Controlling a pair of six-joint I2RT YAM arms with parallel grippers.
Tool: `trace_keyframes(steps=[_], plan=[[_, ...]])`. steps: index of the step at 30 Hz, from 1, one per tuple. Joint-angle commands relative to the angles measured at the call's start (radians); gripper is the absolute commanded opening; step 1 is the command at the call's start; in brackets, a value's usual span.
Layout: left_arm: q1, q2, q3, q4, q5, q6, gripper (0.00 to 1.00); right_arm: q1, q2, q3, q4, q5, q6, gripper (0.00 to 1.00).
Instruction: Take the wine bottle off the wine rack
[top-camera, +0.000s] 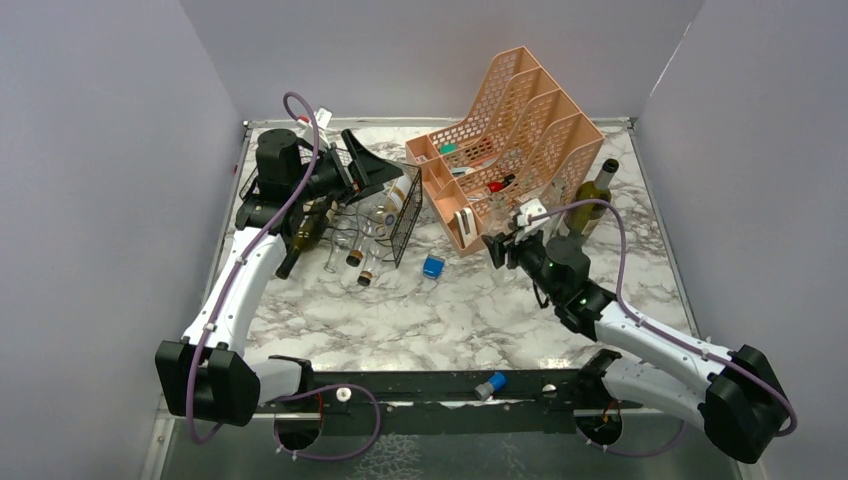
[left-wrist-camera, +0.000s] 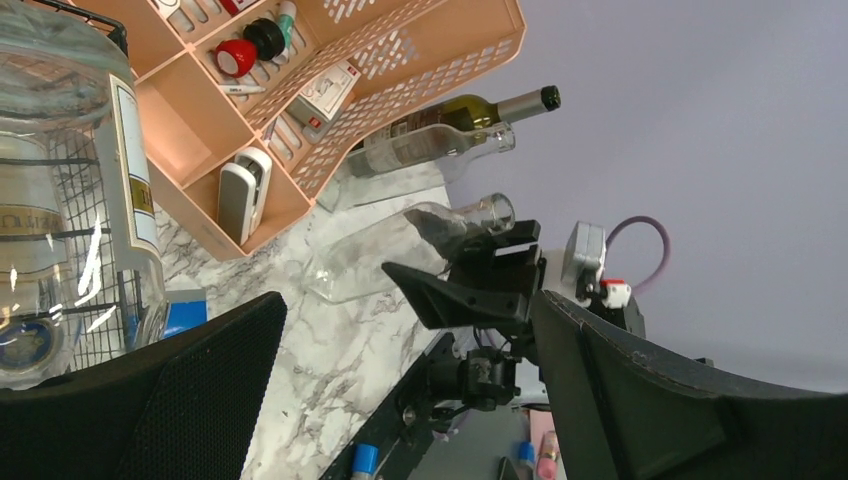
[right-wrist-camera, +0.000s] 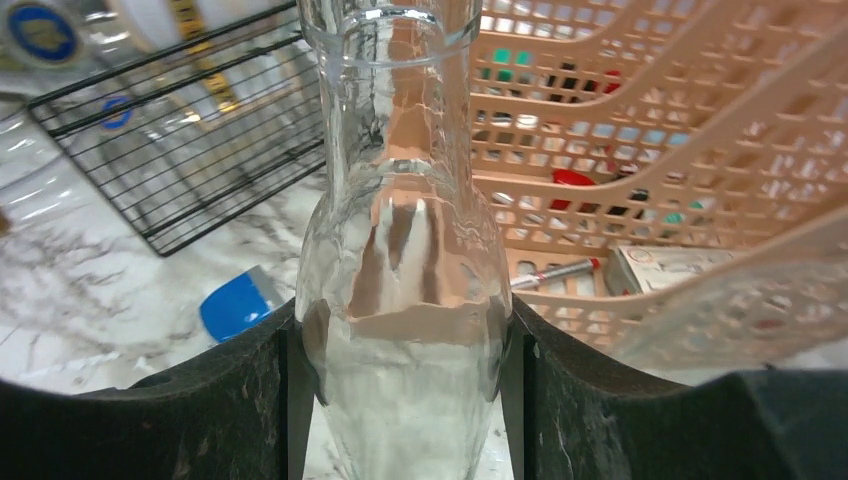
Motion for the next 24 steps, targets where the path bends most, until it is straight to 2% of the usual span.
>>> trace_keyframes(steps=[1,5,13,20,24], plan=[[0.002,-0.031,0.015,-0.018,-0.022,0.027,0.99,-0.063,0.008,-0.045,0.255,0.023,0.086,0.24],[0.003,-0.030,0.020,-0.036,-0.022,0.046,0.99,-0.090,0.050,-0.103,0.406,0.005,0.092,0.24],[0.004,-0.057,0.067,-0.092,-0.070,0.131,0.99,-0.099,0.195,-0.144,0.683,0.080,0.050,0.25],[0.003,-0.039,0.210,-0.359,-0.216,0.388,0.99,-0.127,0.275,-0.160,0.799,0.100,0.027,0.25],[0.003,-0.059,0.211,-0.403,-0.268,0.442,0.99,-0.139,0.325,-0.161,0.842,0.099,0.023,0.26]])
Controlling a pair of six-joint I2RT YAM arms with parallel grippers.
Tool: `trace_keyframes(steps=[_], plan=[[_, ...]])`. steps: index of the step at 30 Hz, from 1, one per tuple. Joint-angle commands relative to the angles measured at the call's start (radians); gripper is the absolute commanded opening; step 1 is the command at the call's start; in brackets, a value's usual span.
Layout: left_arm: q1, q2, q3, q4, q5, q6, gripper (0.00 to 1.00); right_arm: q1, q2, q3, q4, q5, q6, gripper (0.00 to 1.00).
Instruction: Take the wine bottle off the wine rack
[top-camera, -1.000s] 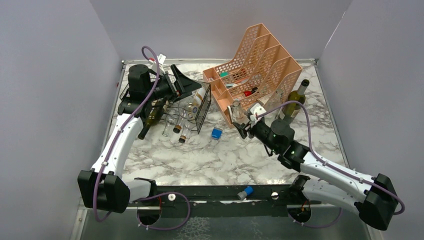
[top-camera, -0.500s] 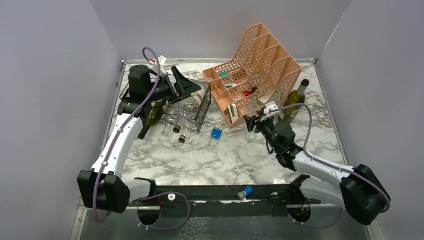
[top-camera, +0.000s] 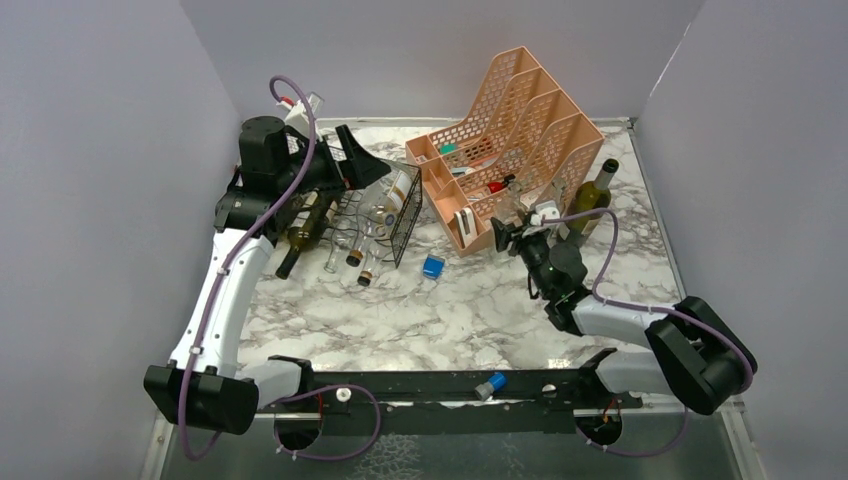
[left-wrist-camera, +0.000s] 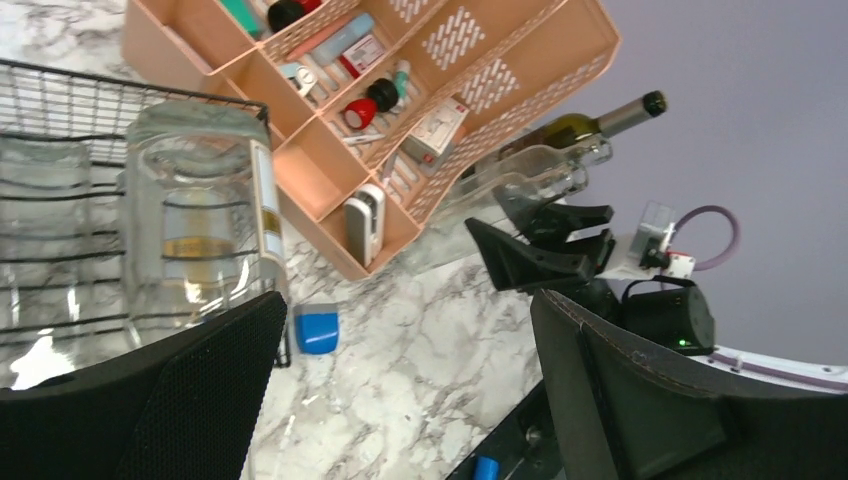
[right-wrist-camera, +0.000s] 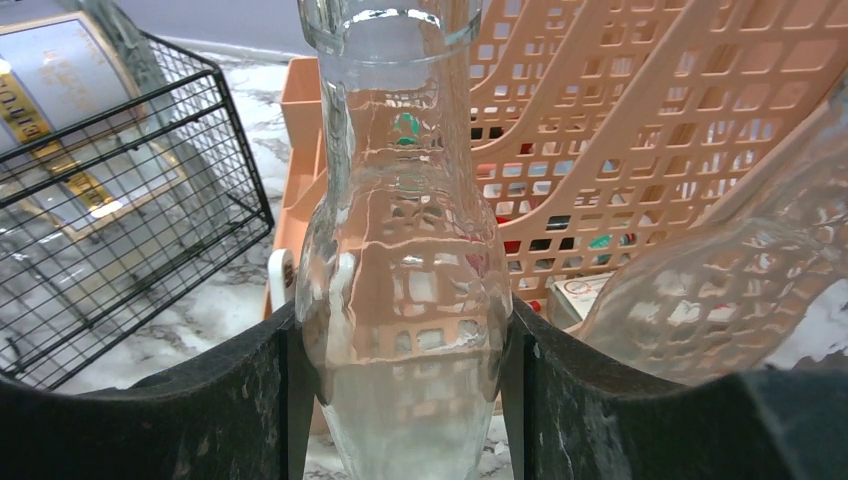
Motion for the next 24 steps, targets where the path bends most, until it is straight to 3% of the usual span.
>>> trace_keyframes(steps=[1,7,11,18,24], plan=[[0.004,-0.033,0.019,-0.124,-0.103,0.132,0.99,-0.015,0.043,-0.004,0.205,0.035,-0.013,0.26],[0.003,-0.038,0.017,-0.144,-0.100,0.139,0.99,-0.017,0.053,-0.024,0.210,0.031,0.004,0.36],[0.003,-0.046,0.014,-0.149,-0.112,0.149,0.99,-0.017,0.031,-0.023,0.148,0.010,0.003,0.50],[0.003,-0.056,-0.002,-0.155,-0.119,0.151,0.99,-0.017,-0.032,-0.011,0.006,-0.058,-0.016,0.90],[0.003,-0.068,-0.007,-0.182,-0.169,0.193,0.99,-0.017,-0.117,0.000,-0.139,-0.087,-0.010,1.00]])
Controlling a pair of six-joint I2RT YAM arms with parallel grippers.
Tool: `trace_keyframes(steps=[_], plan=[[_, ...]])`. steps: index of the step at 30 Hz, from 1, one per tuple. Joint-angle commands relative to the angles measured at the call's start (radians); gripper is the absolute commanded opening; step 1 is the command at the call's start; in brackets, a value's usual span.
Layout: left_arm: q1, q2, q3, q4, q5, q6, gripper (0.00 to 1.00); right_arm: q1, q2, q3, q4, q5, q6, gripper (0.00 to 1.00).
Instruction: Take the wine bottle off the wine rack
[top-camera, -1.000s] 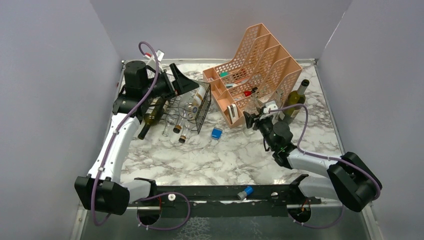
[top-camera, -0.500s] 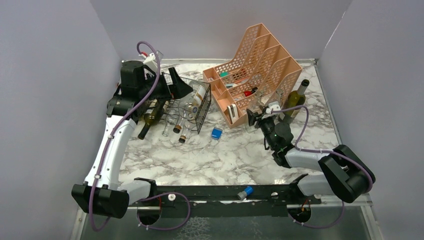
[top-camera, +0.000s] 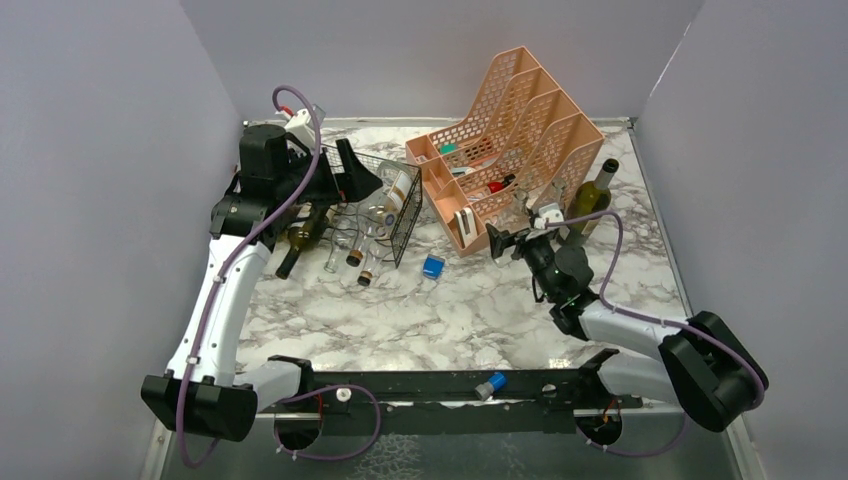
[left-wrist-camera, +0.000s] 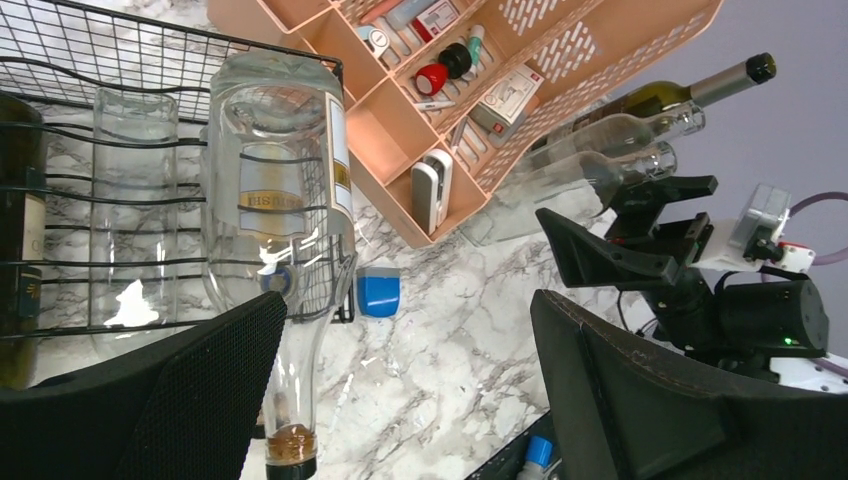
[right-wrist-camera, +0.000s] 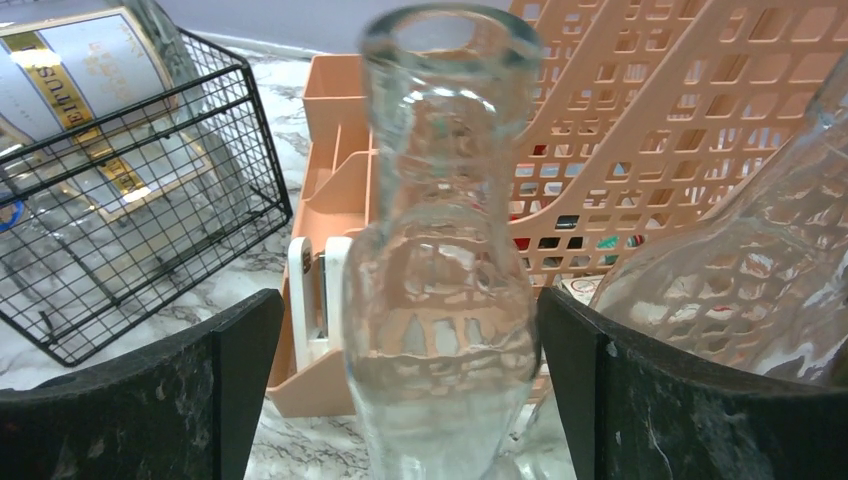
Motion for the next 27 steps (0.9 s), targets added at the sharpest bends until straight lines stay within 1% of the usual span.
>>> trace_keyframes(steps=[1,7,11,15,19,23,27], plan=[[0.003,-0.031,-0.010,-0.029,-0.071,0.054,0.99,-0.005,-0.087,0.021,-0.150,-0.058,0.000,1.00],[0.003,-0.054,-0.027,-0.064,-0.160,0.099,0.99,-0.005,-0.229,0.039,-0.376,-0.088,0.028,1.00],[0.003,-0.072,-0.052,-0.066,-0.223,0.098,0.99,-0.005,-0.310,0.069,-0.546,-0.115,0.051,1.00],[0.003,-0.092,-0.080,-0.068,-0.270,0.104,0.99,-0.005,-0.401,0.085,-0.677,-0.138,0.074,1.00],[0.003,-0.111,-0.106,-0.083,-0.330,0.104,0.99,-0.005,-0.487,0.120,-0.819,-0.199,0.112,1.00],[0.003,-0.125,-0.139,-0.111,-0.399,0.093,0.99,-0.006,-0.584,0.138,-0.933,-0.254,0.135,1.00],[0.003,-0.142,-0.189,-0.124,-0.451,0.063,0.99,-0.005,-0.656,0.153,-0.993,-0.262,0.125,1.00]])
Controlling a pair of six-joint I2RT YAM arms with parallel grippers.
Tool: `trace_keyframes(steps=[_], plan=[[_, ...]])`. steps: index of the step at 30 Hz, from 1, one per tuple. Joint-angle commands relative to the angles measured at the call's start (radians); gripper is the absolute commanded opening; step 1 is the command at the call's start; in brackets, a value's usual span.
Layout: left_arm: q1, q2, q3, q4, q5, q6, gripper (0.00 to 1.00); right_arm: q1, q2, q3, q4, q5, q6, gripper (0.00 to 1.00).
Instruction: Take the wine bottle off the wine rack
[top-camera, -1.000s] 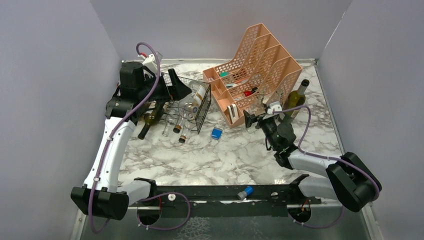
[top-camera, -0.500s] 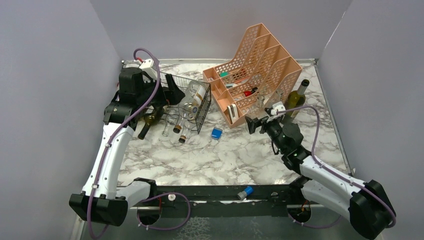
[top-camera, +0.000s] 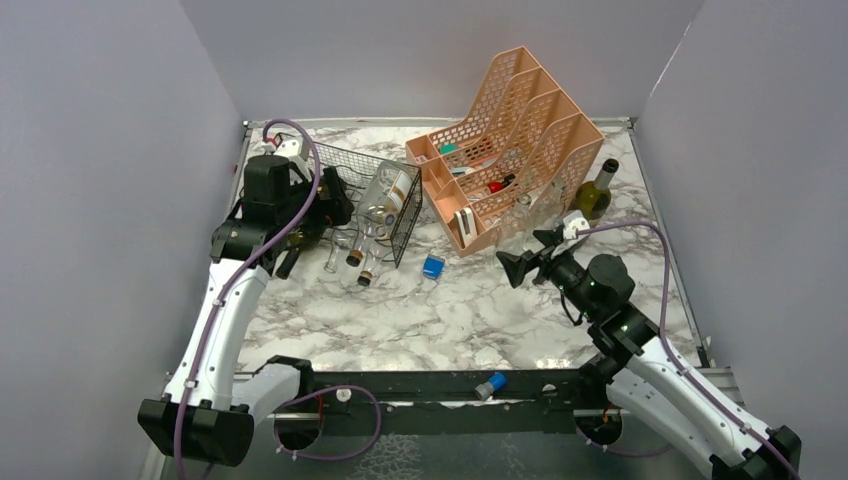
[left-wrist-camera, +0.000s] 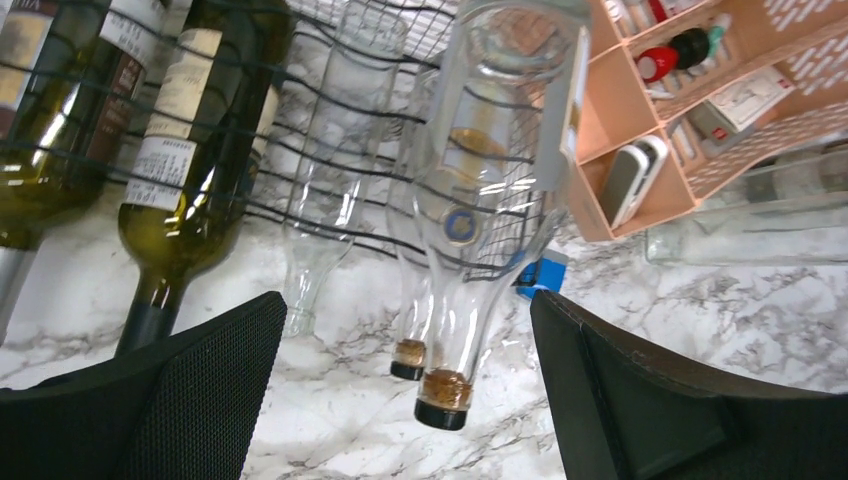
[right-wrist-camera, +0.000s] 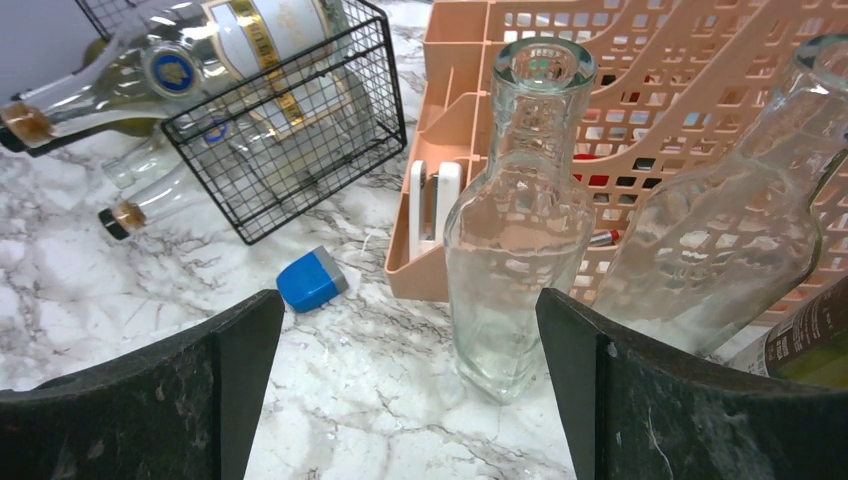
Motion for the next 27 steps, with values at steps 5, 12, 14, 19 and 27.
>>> trace_keyframes(steps=[5,12,14,19,27], plan=[[0.004,-0.028,-0.106,-0.047,-0.139,-0.069,0.99,-0.005,-0.063,0.062,-0.159,-0.042,-0.017,1.00],[0.005,-0.027,-0.201,-0.096,-0.219,-0.202,0.99,-0.004,-0.035,0.095,-0.196,-0.073,0.074,1.00],[0.006,-0.025,-0.230,-0.084,-0.231,-0.225,0.98,-0.004,-0.040,0.088,-0.197,-0.099,0.079,1.00],[0.028,0.010,-0.285,-0.057,-0.191,-0.216,0.88,-0.004,-0.087,0.063,-0.176,-0.142,0.078,1.00],[0.211,-0.013,-0.459,0.144,0.054,-0.287,0.70,-0.004,-0.141,0.051,-0.176,-0.144,0.074,1.00]])
